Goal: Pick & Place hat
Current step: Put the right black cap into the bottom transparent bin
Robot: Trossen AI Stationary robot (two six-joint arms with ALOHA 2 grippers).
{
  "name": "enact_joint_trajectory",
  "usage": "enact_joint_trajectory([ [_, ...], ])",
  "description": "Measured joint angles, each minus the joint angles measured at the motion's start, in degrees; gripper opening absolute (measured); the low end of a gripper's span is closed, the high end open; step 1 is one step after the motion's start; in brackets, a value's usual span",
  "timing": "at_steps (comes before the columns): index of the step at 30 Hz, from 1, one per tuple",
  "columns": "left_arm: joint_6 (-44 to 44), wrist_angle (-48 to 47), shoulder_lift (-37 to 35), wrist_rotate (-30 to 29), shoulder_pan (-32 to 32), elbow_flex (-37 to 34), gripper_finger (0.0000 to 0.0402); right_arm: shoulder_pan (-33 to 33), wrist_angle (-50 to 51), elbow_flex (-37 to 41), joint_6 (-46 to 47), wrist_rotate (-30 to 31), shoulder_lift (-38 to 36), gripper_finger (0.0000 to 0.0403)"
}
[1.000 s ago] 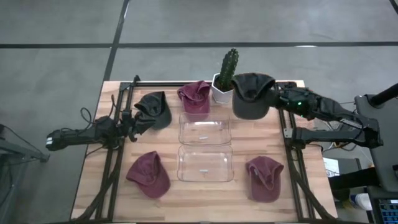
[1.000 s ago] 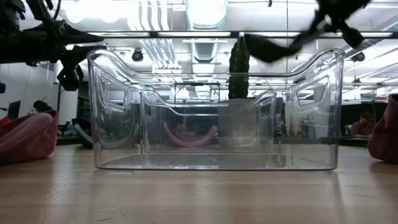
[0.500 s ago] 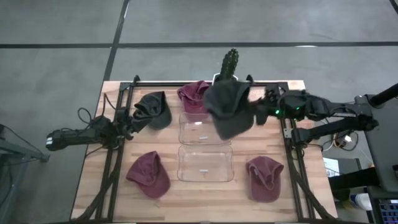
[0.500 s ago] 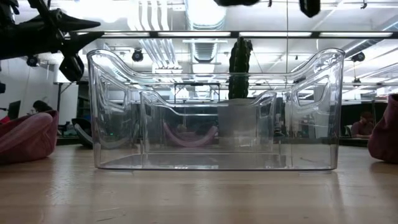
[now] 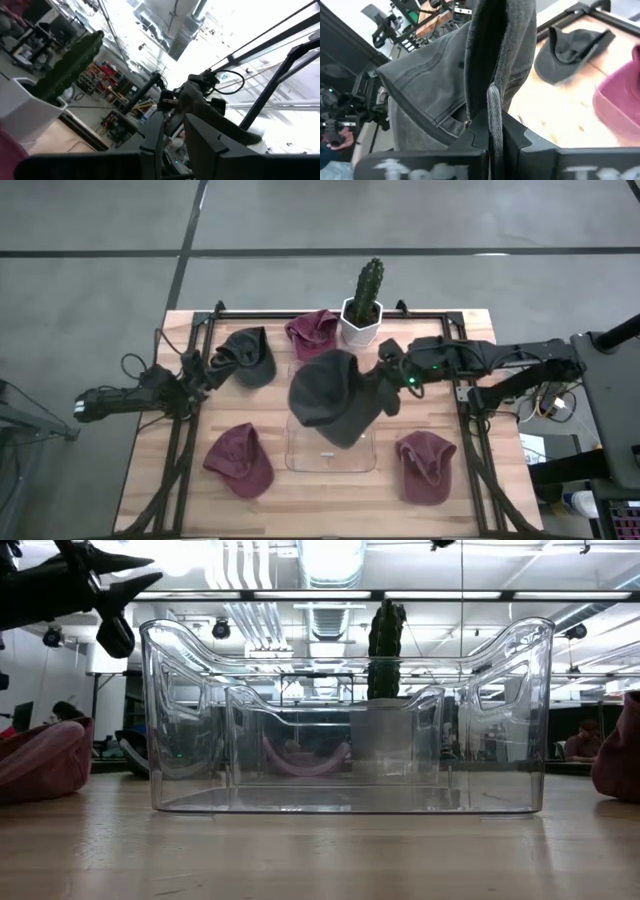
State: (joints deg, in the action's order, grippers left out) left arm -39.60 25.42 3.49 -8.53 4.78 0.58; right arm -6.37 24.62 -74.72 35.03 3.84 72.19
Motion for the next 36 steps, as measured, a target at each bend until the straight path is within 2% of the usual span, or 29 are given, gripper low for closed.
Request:
enact_joint_trajectory([
  [9, -1.5, -0.17, 0.35, -3.43, 0.01, 0.02, 0.0074, 0.0, 0.11, -5.23, -3.54, 0.15, 5.39, 0.0012],
  [22, -1.59, -0.6, 0.52, -3.59, 0.01, 0.02, 0.0074, 0.0, 0.37, -5.1, -4.19, -0.03, 5.11, 0.0012],
  [29, -1.59, -0.6, 0.55, -3.59, 0.01, 0.02, 0.0074, -0.02, 6.4, -4.7, -9.03, -8.67, 7.19, 0.0012],
  [36, -1.59, -0.58, 0.55, -3.59, 0.01, 0.02, 0.0074, 0.07, 11.82, -3.89, -11.26, -10.63, 13.79, 0.0012],
])
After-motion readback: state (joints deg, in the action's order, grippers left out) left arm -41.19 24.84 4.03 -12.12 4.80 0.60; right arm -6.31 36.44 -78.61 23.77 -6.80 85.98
